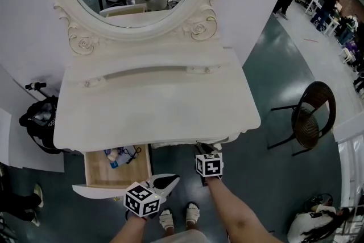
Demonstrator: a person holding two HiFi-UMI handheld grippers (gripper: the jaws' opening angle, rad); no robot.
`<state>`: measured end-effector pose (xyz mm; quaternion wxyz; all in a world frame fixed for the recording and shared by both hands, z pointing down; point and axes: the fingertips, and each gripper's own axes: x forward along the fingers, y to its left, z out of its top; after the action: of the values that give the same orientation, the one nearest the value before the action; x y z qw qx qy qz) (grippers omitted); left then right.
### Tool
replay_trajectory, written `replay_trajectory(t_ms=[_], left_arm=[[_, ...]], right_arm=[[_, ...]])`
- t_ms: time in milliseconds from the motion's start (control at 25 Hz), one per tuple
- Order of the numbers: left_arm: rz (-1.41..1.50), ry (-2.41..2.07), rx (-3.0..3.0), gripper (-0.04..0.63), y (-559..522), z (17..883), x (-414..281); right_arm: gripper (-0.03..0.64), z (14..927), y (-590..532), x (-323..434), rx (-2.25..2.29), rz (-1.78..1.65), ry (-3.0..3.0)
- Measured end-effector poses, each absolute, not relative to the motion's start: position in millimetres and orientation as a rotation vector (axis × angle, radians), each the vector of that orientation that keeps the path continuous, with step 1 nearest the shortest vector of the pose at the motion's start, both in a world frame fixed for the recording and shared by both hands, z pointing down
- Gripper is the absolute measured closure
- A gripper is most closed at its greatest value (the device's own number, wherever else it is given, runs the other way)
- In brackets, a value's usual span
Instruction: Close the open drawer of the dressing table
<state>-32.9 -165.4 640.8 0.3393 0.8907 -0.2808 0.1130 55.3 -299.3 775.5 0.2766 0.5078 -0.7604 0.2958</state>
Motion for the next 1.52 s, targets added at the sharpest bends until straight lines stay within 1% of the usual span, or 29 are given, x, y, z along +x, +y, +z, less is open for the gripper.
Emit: replay_trajectory(t_ms=[280, 520, 1200, 1520], left_arm=[[0.299, -0.731, 2.33, 0.586, -165.1, 635.9, -29.9], [0.292, -0.734, 2.354, 0.586, -168.3, 626.3, -25.0], [0.223, -0.778, 2.398, 0.586, -149.2, 572.5, -22.1], [0.177, -0.794, 2.442, 0.586, -129.1, 536.7, -26.1]], right_arm=[[0.497, 759.8, -285.5, 46.2, 1.333, 0.779, -2.105], [0.53, 734.1, -275.6, 42.5, 1.313, 0.73, -2.175], [0.584, 626.8, -205.5, 27.4, 1.159, 0.617, -2.415], [0.588, 571.1, -160.8, 19.9, 1.081, 0.598, -2.53]])
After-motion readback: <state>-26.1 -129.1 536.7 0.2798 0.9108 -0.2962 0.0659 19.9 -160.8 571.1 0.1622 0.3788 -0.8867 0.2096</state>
